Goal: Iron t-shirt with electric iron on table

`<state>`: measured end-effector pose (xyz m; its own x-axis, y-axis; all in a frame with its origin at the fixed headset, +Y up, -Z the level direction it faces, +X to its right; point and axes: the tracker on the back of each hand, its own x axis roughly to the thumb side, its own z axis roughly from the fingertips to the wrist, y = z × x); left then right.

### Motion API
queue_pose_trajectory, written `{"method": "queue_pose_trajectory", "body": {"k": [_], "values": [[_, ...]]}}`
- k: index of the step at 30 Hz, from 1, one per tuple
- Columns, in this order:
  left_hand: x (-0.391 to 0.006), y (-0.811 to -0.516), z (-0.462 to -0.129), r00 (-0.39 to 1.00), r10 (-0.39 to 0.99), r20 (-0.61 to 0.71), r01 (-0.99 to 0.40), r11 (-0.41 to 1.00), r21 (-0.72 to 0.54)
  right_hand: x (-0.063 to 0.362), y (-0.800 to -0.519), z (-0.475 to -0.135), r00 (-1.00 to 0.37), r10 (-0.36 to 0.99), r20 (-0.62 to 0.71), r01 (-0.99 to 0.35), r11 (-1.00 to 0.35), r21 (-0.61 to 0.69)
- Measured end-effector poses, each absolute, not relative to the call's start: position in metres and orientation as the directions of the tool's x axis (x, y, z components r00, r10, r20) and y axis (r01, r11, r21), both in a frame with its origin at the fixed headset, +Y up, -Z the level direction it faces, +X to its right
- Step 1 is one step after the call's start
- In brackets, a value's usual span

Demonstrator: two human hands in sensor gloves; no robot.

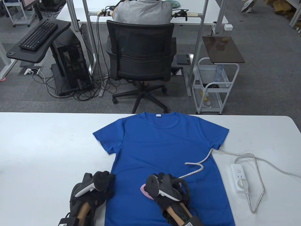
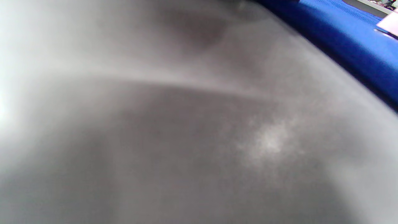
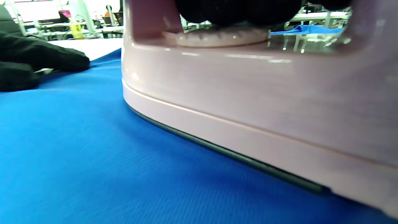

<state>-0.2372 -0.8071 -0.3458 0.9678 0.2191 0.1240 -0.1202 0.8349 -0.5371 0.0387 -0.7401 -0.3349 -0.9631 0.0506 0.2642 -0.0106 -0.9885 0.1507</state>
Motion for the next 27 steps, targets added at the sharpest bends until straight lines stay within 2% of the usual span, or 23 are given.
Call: {"method": "queue_pose_trajectory", "body": {"k": [6, 9, 13, 20, 23, 27], "values": [[-0.237, -0.807, -0.346, 0.967, 0.223, 0.123, -0.125, 0.836, -0.535, 0.051, -0.74, -0.364, -0.984, 0.049, 0.169, -0.025, -0.989, 0.144], [-0.238, -0.807, -0.346, 0.967, 0.224, 0.122, -0.126, 0.835, -0.536, 0.061, -0.739, -0.383, -0.995, 0.075, 0.069, -0.063, -0.985, 0.16], [-0.238, -0.808, -0.345, 0.967, 0.222, 0.123, -0.121, 0.831, -0.543, 0.069, -0.739, -0.4, -0.998, 0.07, 0.0, -0.069, -0.987, 0.147], [-0.238, -0.805, -0.346, 0.965, 0.236, 0.115, -0.141, 0.835, -0.531, 0.071, -0.74, -0.401, -0.997, 0.073, 0.013, -0.07, -0.987, 0.147], [-0.237, -0.804, -0.346, 0.974, 0.18, 0.135, -0.085, 0.85, -0.521, 0.071, -0.74, -0.4, -0.997, 0.076, 0.027, -0.071, -0.986, 0.15], [-0.237, -0.804, -0.346, 0.972, 0.202, 0.122, -0.111, 0.847, -0.519, 0.074, -0.74, -0.391, -0.995, 0.082, 0.061, -0.07, -0.982, 0.173]]}}
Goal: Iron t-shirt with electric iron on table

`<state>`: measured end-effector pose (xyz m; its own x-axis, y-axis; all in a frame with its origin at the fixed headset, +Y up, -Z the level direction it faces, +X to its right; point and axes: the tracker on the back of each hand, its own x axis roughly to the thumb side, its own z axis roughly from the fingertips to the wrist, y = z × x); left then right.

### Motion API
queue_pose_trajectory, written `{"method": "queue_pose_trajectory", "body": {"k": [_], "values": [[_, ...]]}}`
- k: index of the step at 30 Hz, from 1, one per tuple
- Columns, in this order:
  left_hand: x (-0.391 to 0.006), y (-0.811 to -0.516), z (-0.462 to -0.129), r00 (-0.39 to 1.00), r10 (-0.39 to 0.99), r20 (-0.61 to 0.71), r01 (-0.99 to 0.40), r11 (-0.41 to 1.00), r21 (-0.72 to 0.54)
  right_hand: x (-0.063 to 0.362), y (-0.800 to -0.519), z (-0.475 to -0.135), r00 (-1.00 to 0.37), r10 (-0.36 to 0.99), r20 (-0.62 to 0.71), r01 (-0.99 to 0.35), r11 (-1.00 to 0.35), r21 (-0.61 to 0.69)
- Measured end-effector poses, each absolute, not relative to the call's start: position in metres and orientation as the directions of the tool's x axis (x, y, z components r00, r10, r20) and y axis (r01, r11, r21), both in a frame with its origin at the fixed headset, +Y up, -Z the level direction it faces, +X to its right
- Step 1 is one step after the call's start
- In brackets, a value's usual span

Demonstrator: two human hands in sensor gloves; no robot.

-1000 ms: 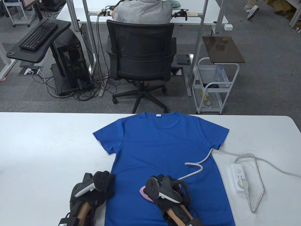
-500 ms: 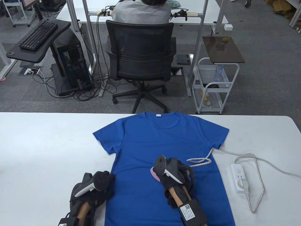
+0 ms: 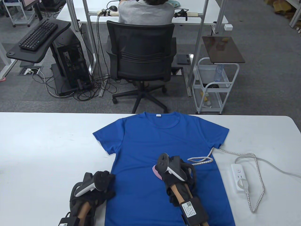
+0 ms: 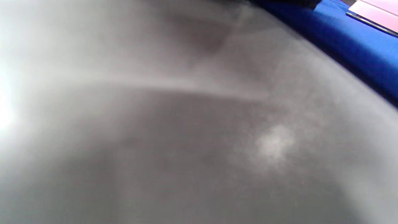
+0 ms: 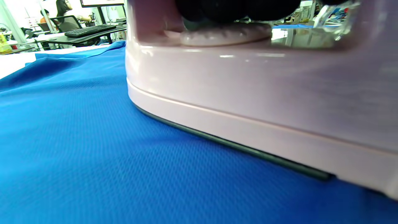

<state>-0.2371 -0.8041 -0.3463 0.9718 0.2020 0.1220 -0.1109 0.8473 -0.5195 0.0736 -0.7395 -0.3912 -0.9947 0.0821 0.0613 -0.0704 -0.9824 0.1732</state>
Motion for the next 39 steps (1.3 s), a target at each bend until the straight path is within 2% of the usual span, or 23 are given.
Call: {"method": "queue_pose_trajectory", "body": {"k": [11, 17, 27, 39], "values": [[-0.237, -0.804, -0.346, 0.971, 0.206, 0.121, -0.113, 0.843, -0.526, 0.094, -0.739, -0.333, -0.972, 0.067, 0.223, -0.025, -0.982, 0.185], [-0.236, -0.805, -0.345, 0.969, 0.212, 0.126, -0.113, 0.836, -0.537, 0.107, -0.738, -0.314, -0.966, 0.081, 0.247, -0.03, -0.979, 0.202], [-0.236, -0.805, -0.345, 0.968, 0.213, 0.129, -0.113, 0.839, -0.532, 0.107, -0.738, -0.327, -0.977, 0.062, 0.202, -0.024, -0.982, 0.188], [-0.236, -0.805, -0.345, 0.968, 0.214, 0.132, -0.114, 0.842, -0.528, 0.128, -0.739, -0.389, -0.997, 0.058, -0.044, -0.064, -0.987, 0.147]]}}
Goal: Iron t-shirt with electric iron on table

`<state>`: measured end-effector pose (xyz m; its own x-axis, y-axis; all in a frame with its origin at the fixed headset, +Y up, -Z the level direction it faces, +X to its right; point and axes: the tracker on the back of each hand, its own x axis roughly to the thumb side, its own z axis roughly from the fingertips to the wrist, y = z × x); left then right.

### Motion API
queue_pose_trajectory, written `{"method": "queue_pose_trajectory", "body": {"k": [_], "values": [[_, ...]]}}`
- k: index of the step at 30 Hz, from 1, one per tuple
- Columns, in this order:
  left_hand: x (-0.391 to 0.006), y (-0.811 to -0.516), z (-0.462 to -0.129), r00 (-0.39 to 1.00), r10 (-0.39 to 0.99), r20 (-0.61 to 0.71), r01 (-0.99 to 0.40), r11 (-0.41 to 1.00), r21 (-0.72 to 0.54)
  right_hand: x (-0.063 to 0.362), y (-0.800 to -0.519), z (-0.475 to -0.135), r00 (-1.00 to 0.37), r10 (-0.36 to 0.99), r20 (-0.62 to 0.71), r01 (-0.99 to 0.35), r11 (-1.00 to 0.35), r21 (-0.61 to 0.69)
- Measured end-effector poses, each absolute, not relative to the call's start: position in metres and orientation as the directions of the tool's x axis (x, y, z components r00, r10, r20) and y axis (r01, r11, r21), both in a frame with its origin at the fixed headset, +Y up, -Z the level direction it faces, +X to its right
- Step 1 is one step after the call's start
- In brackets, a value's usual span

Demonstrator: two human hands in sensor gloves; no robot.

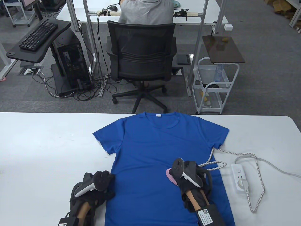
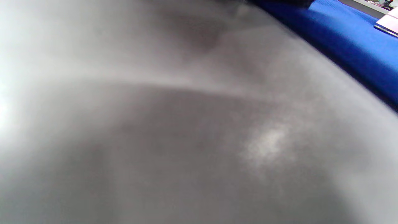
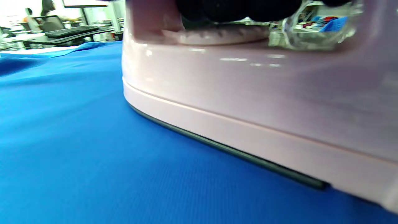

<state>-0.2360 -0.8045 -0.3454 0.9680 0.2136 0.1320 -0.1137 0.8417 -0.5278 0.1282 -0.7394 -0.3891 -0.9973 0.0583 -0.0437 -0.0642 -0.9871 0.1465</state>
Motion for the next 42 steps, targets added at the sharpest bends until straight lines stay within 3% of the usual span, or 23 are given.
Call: {"method": "queue_pose_trajectory", "body": {"k": [6, 13, 28, 34, 42], "values": [[-0.236, -0.805, -0.345, 0.968, 0.213, 0.131, -0.114, 0.842, -0.527, 0.133, -0.739, -0.406, -0.991, 0.07, -0.11, -0.087, -0.984, 0.157], [-0.235, -0.804, -0.346, 0.97, 0.203, 0.133, -0.106, 0.848, -0.52, 0.134, -0.74, -0.4, -0.997, 0.056, -0.051, -0.063, -0.986, 0.152], [-0.236, -0.804, -0.346, 0.969, 0.21, 0.13, -0.113, 0.846, -0.522, 0.168, -0.737, -0.334, -0.986, 0.073, 0.149, -0.04, -0.976, 0.215], [-0.235, -0.804, -0.346, 0.97, 0.202, 0.132, -0.106, 0.847, -0.52, 0.171, -0.738, -0.334, -0.993, 0.078, 0.094, -0.058, -0.978, 0.202], [-0.235, -0.804, -0.346, 0.97, 0.206, 0.132, -0.108, 0.846, -0.522, 0.185, -0.738, -0.361, -0.996, 0.077, -0.035, -0.082, -0.98, 0.181]]}}
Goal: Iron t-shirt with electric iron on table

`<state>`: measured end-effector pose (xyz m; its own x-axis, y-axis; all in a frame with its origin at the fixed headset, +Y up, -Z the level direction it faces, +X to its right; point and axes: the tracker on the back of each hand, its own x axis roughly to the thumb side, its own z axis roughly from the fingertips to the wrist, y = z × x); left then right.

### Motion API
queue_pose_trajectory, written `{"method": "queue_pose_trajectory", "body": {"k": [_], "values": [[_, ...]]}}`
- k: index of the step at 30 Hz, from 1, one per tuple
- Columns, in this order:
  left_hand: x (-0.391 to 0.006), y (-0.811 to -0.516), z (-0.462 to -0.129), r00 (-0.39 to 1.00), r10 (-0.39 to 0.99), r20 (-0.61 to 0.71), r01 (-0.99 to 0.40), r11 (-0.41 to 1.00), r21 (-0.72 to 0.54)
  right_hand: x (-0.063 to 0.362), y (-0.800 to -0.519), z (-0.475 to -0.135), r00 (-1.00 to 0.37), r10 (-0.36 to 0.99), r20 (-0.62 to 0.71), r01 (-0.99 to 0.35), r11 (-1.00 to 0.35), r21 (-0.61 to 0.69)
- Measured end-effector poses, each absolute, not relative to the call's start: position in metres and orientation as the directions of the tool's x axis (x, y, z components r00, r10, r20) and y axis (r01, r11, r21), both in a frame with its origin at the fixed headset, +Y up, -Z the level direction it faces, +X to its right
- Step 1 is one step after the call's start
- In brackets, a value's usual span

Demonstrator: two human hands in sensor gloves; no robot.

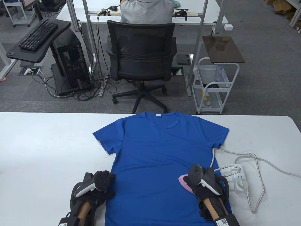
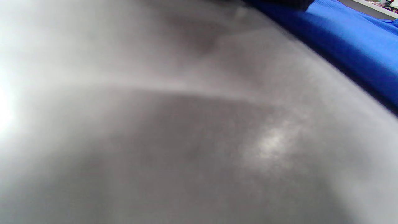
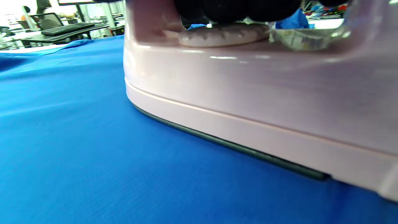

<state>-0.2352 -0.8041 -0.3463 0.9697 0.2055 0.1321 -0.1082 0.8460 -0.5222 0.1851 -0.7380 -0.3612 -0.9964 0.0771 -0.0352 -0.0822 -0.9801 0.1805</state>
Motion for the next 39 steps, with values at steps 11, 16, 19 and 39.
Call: {"method": "queue_pose_trajectory", "body": {"k": [11, 16, 19, 39], "values": [[-0.235, -0.804, -0.346, 0.969, 0.207, 0.133, -0.109, 0.845, -0.523, 0.207, -0.738, -0.403, -0.973, 0.071, -0.22, -0.109, -0.98, 0.164], [-0.236, -0.804, -0.346, 0.968, 0.214, 0.133, -0.113, 0.841, -0.529, 0.209, -0.738, -0.415, -0.965, 0.067, -0.254, -0.111, -0.98, 0.164], [-0.235, -0.804, -0.346, 0.968, 0.212, 0.133, -0.112, 0.842, -0.528, 0.208, -0.739, -0.424, -0.956, 0.071, -0.286, -0.115, -0.983, 0.14], [-0.234, -0.804, -0.346, 0.968, 0.204, 0.146, -0.098, 0.844, -0.527, 0.198, -0.738, -0.49, -0.895, 0.054, -0.444, -0.099, -0.992, 0.081]]}}
